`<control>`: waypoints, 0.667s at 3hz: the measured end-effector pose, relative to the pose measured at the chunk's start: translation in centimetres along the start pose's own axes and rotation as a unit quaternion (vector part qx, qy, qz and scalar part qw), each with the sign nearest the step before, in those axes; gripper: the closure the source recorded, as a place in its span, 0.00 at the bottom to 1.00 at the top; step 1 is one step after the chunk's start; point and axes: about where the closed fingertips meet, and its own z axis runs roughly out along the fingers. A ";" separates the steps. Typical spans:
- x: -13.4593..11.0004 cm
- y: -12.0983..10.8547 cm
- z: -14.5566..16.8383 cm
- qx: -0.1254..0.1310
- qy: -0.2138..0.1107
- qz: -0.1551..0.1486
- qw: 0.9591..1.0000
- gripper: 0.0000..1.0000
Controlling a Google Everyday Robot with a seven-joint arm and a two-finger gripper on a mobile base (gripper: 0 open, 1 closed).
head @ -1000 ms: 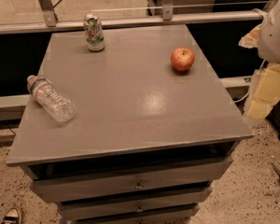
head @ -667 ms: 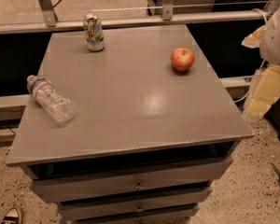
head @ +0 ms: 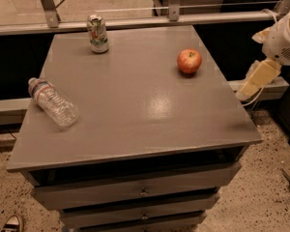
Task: Move apple near water bottle
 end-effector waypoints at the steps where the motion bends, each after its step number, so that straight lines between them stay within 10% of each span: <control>1: -1.1 -4.0 3.8 0.012 -0.055 0.041 0.998 0.00; 2: -3.7 -6.6 9.2 -0.005 -0.128 0.099 0.987 0.00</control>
Offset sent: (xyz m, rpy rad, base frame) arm 0.1483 0.0296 -0.0510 0.4361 -0.0707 -0.1213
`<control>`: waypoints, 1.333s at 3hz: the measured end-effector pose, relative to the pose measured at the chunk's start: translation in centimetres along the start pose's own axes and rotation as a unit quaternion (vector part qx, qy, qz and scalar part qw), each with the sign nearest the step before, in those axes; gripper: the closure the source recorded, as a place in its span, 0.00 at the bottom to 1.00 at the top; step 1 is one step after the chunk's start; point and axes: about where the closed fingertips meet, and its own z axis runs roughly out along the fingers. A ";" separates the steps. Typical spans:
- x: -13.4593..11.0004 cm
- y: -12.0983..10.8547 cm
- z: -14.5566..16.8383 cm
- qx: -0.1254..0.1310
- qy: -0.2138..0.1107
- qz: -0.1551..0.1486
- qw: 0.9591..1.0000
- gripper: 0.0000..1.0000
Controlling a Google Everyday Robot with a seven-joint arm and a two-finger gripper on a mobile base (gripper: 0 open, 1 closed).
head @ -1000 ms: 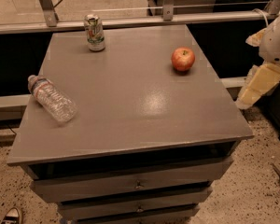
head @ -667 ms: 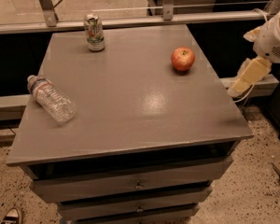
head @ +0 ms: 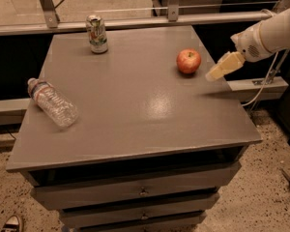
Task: Move apple near water bottle
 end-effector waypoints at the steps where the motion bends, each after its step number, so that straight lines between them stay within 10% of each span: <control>1: -1.3 -0.5 2.9 -0.014 -0.037 0.027 0.999 0.00; 2: -2.6 0.3 4.9 -0.033 -0.067 0.048 0.996 0.00; 4: -4.0 3.3 8.1 -0.082 -0.092 0.073 0.990 0.46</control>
Offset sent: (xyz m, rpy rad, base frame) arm 0.0414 0.0637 -0.0216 0.2762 0.0131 0.0133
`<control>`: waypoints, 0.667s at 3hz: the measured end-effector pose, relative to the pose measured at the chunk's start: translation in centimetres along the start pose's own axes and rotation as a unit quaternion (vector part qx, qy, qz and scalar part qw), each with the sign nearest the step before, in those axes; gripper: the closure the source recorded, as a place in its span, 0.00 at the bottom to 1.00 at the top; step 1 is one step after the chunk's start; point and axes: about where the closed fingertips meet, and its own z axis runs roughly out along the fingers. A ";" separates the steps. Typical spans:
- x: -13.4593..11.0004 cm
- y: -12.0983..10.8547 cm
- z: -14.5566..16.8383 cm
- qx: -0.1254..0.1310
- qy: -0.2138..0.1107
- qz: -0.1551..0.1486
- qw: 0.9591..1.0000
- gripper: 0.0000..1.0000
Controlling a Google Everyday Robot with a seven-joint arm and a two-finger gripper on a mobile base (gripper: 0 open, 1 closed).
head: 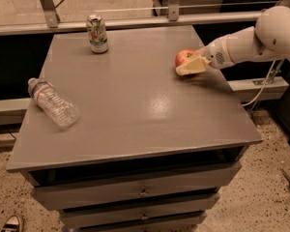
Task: Move apple near water bottle
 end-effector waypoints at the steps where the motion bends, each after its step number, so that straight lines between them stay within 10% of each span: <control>1: -2.0 1.4 -1.0 -0.008 -0.020 -0.013 1.000 0.70; 2: -1.9 1.6 -0.6 -0.011 -0.019 -0.013 1.000 0.99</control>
Offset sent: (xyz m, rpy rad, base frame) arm -0.0084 0.0098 0.0197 0.0227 -0.0306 0.0251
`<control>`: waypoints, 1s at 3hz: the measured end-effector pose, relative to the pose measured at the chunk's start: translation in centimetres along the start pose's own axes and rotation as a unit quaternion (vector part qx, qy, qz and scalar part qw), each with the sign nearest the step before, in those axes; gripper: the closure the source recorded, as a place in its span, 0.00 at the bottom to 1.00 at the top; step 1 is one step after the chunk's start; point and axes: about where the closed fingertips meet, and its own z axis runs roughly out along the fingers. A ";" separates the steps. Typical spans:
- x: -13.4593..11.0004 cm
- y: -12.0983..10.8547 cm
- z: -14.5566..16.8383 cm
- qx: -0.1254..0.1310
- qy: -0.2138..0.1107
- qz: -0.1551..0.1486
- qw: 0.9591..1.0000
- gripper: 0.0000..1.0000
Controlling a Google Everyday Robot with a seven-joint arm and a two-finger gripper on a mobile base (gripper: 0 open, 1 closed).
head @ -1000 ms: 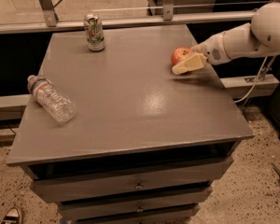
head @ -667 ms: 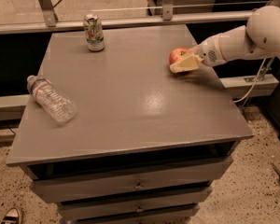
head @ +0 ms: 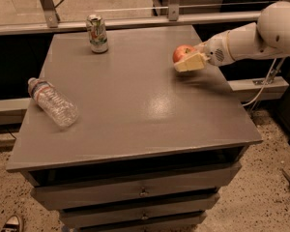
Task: Move apple near water bottle
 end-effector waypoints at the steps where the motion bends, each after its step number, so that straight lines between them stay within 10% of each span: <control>1: 0.0 0.0 0.1 -0.001 0.000 0.000 1.000 1.00; 2: -3.7 6.0 3.1 -0.075 -0.018 -0.052 0.996 1.00; 3: -6.4 12.8 5.7 -0.156 -0.027 -0.100 0.982 1.00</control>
Offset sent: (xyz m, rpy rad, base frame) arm -0.0444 0.1291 0.0307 0.0511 -0.0579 0.3381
